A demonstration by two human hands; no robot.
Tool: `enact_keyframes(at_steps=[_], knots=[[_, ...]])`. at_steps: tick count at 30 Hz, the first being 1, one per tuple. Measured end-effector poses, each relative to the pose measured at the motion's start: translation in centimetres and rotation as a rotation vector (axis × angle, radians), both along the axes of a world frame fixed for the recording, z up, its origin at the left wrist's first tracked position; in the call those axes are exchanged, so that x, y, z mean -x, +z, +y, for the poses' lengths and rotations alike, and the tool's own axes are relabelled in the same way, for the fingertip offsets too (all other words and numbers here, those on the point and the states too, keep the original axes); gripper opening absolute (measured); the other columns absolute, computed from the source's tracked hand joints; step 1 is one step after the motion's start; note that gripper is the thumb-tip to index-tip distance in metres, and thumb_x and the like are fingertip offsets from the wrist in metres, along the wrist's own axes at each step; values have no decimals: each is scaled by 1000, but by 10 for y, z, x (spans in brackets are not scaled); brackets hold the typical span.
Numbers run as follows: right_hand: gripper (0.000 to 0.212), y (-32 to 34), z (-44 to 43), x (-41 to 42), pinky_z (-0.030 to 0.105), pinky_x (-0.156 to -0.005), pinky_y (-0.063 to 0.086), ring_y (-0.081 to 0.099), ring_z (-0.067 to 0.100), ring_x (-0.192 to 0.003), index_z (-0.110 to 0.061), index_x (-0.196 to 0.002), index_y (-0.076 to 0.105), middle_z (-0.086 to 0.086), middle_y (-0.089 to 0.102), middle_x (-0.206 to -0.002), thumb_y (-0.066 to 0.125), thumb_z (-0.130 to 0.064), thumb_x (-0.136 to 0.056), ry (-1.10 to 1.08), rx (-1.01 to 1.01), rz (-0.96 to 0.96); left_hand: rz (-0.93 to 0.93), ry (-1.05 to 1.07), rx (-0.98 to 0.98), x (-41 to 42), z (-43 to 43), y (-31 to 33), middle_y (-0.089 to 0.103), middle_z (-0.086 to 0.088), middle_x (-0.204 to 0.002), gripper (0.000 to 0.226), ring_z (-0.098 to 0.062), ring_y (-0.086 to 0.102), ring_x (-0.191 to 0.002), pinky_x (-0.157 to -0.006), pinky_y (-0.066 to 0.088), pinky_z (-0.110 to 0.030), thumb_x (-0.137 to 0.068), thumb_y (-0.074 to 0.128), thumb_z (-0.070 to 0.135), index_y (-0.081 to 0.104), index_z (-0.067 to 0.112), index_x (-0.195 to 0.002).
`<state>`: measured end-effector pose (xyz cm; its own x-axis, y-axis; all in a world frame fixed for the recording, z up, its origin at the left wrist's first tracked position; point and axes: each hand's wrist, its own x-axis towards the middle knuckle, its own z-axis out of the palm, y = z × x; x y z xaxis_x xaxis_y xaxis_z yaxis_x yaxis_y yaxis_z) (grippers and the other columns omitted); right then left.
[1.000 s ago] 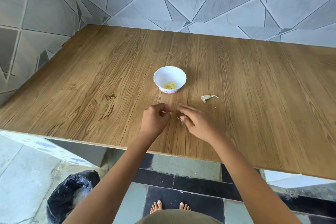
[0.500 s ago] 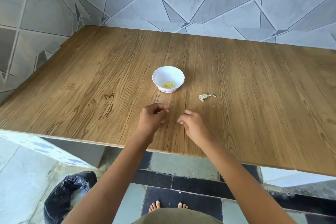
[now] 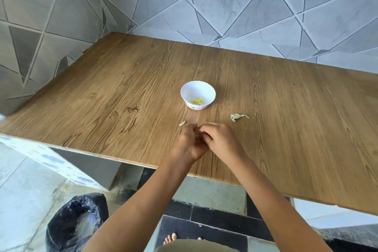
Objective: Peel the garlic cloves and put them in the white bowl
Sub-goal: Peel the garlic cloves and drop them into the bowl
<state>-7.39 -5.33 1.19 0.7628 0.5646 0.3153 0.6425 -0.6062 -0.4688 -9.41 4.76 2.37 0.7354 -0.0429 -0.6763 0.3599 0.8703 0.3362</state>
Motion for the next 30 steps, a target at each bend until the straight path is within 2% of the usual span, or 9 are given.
enact_keyframes(at_steps=[4, 7, 10, 13, 16, 19, 23, 26, 30], knots=[[10, 0, -3, 3, 37, -55, 51, 63, 29, -66, -6, -79, 68, 7, 64, -78, 71, 0, -72, -23, 22, -55, -8, -14, 14, -1, -1, -2, 46, -3, -45, 37, -12, 50, -39, -42, 44, -16, -99, 32, 16, 41, 11, -64], [10, -4, -10, 1, 42, -62, 55, 64, 26, -77, -6, -86, 70, 7, 65, -89, 62, -3, -81, 7, 57, -86, 29, 17, -3, -4, -3, -6, 43, 0, -50, 35, -8, 40, -46, -39, 40, -13, -99, 38, 16, 44, 10, -65], [20, -4, -16, 6, 41, -68, 56, 64, 23, -87, -6, -97, 70, 4, 64, -100, 54, -8, -85, 10, 53, -94, 26, -10, -28, -5, -5, -8, 47, -2, -45, 37, -11, 46, -47, -40, 43, -16, -99, 38, 16, 47, 9, -64], [24, -6, -30, 10, 33, -59, 53, 62, 17, -72, -9, -100, 70, 0, 64, -95, 51, -18, -88, -96, -29, -71, -3, -49, -40, -5, -6, -9, 59, -11, -66, 40, -17, 55, -62, -58, 51, -25, -101, 34, 18, 58, 0, -75], [18, -15, -48, 11, 35, -57, 52, 56, 15, -62, -9, -100, 71, 5, 65, -90, 58, -13, -89, -204, -19, 11, -27, -48, -25, -5, -4, -11, 61, -16, -83, 41, -23, 57, -79, -75, 50, -31, -101, 32, 19, 61, -4, -83], [21, -27, -53, 11, 35, -67, 53, 60, 17, -69, -6, -104, 70, 9, 66, -96, 68, -14, -85, -254, 65, 135, -32, -44, -23, -7, -1, -13, 61, -16, -86, 40, -24, 58, -81, -78, 50, -32, -101, 33, 18, 60, -5, -83], [6, -36, -44, 7, 46, -65, 53, 63, 25, -73, -8, -85, 71, 7, 65, -87, 72, -11, -80, -278, 62, 179, -48, -40, -31, -8, 1, -14, 61, -16, -85, 40, -24, 58, -81, -76, 51, -30, -100, 32, 18, 60, -4, -81], [8, -34, -36, 4, 43, -67, 52, 62, 26, -77, -8, -78, 67, 6, 63, -87, 63, -2, -82, -289, 132, 171, -50, -30, -36, -9, 4, -14, 60, -16, -85, 39, -24, 59, -81, -77, 51, -31, -100, 33, 18, 60, -4, -82], [10, -30, -32, 4, 36, -71, 50, 59, 23, -88, -8, -92, 60, 4, 56, -101, 52, -3, -87, -304, 284, 178, -62, -12, -30, -7, 8, -14, 60, -16, -86, 39, -24, 59, -83, -78, 50, -32, -101, 33, 18, 60, -5, -84]])
